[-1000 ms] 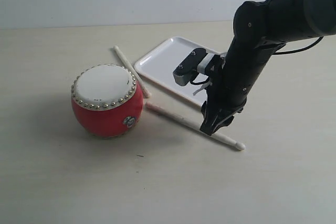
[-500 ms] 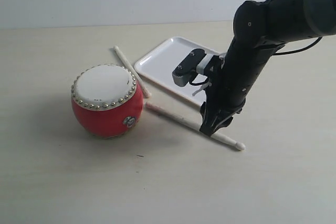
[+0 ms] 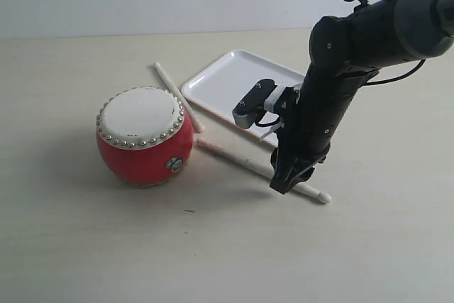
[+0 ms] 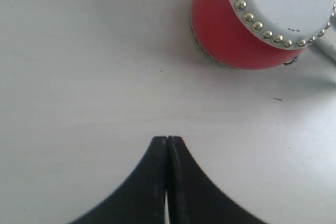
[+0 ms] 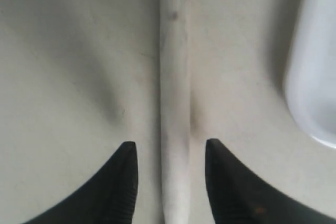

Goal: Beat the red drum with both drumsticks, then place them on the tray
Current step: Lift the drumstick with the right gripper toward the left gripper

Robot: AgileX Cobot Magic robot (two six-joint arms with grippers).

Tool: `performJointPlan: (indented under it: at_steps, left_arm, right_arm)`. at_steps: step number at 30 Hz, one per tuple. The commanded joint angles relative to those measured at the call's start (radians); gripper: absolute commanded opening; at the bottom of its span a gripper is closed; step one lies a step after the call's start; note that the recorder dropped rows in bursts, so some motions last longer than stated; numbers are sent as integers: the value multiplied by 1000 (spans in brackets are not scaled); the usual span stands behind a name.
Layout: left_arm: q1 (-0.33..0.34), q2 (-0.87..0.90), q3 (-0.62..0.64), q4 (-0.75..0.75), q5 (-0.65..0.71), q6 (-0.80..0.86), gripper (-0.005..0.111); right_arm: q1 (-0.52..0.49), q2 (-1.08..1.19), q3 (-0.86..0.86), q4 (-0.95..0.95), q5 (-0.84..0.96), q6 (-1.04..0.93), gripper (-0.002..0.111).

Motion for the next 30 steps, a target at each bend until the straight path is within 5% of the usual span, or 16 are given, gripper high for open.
performJointPlan:
  at_steps: [1, 8, 14, 24, 30]
  left_arm:
    - [0, -6, 2, -8, -12, 5, 0]
    - [0, -6, 2, -8, -12, 5, 0]
    - [0, -6, 2, -8, -17, 5, 0]
    - [0, -6, 2, -42, -14, 107, 0]
    - [0, -6, 2, -242, -12, 382, 0]
  right_arm:
    - [3, 27, 3, 3, -9, -9, 40]
    - [3, 46, 3, 7, 0, 1, 32]
    - [3, 46, 3, 7, 35, 1, 0]
    - [3, -35, 1, -25, 134, 12, 0]
    - [3, -180, -35, -312, 332, 237, 0]
